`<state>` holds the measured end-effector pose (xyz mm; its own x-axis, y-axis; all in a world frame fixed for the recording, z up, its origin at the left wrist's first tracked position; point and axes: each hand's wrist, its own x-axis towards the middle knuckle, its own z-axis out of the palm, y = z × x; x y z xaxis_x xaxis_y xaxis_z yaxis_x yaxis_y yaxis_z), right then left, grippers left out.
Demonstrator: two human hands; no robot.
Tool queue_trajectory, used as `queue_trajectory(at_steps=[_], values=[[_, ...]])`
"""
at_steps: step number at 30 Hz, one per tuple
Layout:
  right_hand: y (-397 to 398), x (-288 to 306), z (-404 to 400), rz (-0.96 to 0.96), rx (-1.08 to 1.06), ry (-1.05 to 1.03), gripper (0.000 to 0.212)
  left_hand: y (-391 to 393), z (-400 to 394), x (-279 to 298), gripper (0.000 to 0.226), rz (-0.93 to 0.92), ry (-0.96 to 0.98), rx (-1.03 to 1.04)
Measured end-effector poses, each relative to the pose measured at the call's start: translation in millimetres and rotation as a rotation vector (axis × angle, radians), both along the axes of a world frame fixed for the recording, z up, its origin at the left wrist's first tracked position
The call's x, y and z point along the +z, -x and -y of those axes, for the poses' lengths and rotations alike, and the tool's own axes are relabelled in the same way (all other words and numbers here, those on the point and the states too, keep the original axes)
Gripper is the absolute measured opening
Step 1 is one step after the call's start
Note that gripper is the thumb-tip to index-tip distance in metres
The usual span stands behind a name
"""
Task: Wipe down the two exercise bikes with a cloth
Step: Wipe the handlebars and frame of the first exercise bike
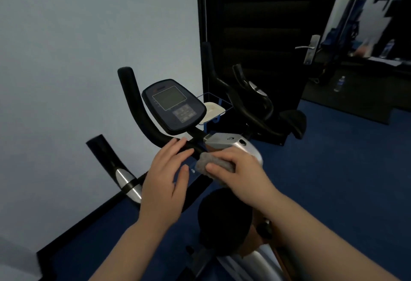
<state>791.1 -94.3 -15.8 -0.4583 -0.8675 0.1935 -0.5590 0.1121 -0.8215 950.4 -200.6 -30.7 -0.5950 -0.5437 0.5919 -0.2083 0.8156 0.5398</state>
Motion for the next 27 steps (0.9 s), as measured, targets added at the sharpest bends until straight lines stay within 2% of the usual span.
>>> queue_trajectory(at_steps=[3, 8, 13, 17, 19, 21, 24, 27], values=[[-26, -2, 6, -0.254, -0.127, -0.039, 0.036, -27, 16, 2, 0.036, 0.012, 0.12, -0.009], [-57, 1, 19, -0.508, -0.149, -0.189, 0.033, -59, 60, 2, 0.032, 0.108, 0.17, 0.057], [-73, 4, 32, -0.67, -0.266, -0.325, 0.032, -69, 57, -12, 0.033, 0.169, 0.27, 0.017], [-98, 0, 18, -0.536, -0.099, -0.237, 0.032, -76, 58, -18, 0.034, 0.189, 0.297, -0.015], [-92, 3, 14, -0.524, -0.058, -0.257, 0.031, -76, 59, -18, 0.034, 0.188, 0.294, -0.032], [-79, 9, 16, -0.544, -0.159, -0.288, 0.027, -77, 61, -17, 0.033, 0.176, 0.291, -0.057], [-85, 4, 21, -0.448, -0.268, -0.273, 0.024, -80, 62, -18, 0.034, 0.165, 0.301, -0.087], [-104, -1, 12, -0.435, -0.063, -0.253, 0.028, -80, 62, -20, 0.036, 0.188, 0.312, -0.091]])
